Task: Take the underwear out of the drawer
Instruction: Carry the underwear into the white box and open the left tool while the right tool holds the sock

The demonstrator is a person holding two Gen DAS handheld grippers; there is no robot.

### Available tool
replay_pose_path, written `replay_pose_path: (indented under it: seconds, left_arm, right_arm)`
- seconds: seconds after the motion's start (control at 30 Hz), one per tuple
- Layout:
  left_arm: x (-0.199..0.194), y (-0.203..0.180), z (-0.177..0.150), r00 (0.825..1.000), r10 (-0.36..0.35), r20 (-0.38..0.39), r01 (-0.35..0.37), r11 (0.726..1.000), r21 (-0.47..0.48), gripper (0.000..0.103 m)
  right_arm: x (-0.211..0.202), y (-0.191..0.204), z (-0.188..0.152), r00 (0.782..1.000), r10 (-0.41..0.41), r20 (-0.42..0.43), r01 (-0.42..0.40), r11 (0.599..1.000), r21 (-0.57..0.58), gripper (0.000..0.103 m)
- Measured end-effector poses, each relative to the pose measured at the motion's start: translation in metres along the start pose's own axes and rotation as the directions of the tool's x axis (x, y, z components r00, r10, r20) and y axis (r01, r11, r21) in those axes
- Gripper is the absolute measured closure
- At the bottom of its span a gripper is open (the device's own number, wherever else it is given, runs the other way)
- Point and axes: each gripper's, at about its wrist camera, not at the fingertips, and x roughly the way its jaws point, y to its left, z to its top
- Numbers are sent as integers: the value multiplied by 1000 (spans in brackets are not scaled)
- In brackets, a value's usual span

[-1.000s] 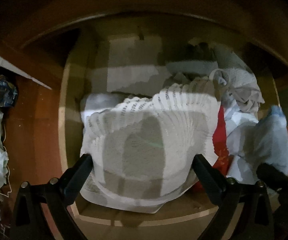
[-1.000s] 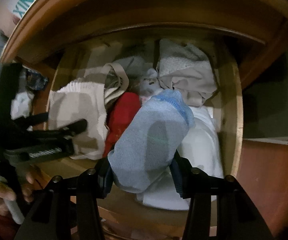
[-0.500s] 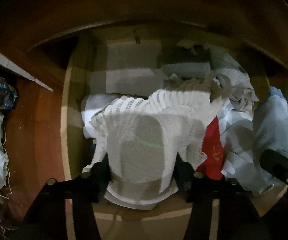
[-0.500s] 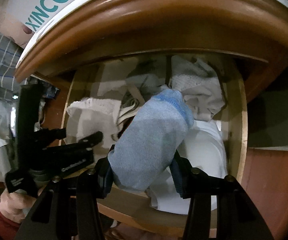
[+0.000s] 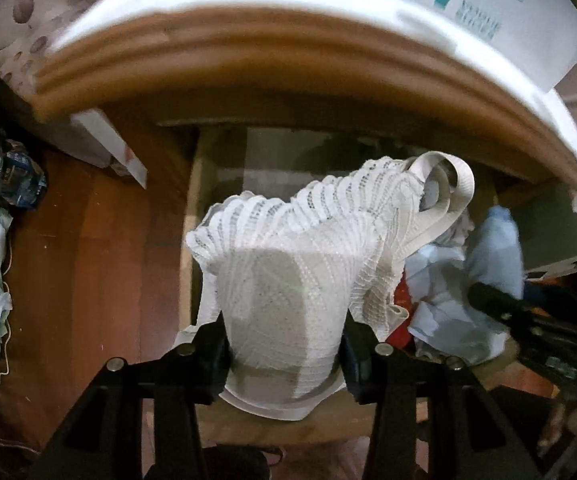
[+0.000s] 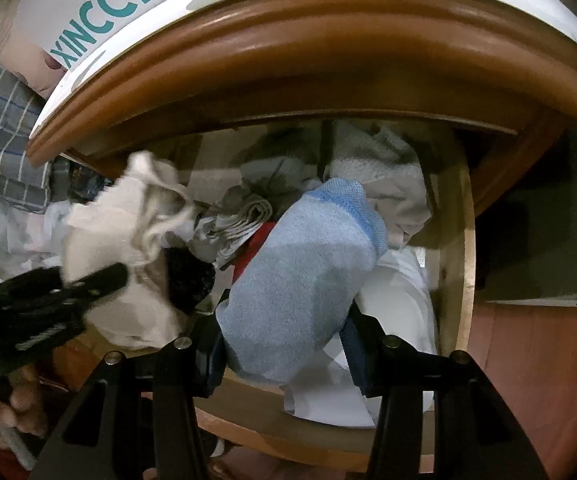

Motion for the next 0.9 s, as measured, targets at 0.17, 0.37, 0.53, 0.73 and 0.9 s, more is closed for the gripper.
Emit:
replay_pose_path:
  seconds: [0.17,0.37,0.53,0.73,0.9]
  left_arm:
    - [-34,5,1,999,-26,37,26,1000,1,57]
    - [-77,5,1,994,-53,94,51,999,15,57]
    - [-118,8,12,985,-90,145,87,996,27,57]
    - [-189,8,40,959,-123,254,114,992,53,57]
    - [-253,6,80,920,-83,384,57,995,78,57]
  right_arm:
    - [6,0,-1,1000,-18,-25,18,1000,-6,58]
    - [13,-2,-6,997,-62,-55,60,998,-31,58]
    - [17,-4,-8,994,-79,-73,76,996,-40,58]
    - [19,-4,-11,993,-89,-81,86,995,-49,57]
    - [20,-2,-13,992,-99,-82,94,993,-70,57]
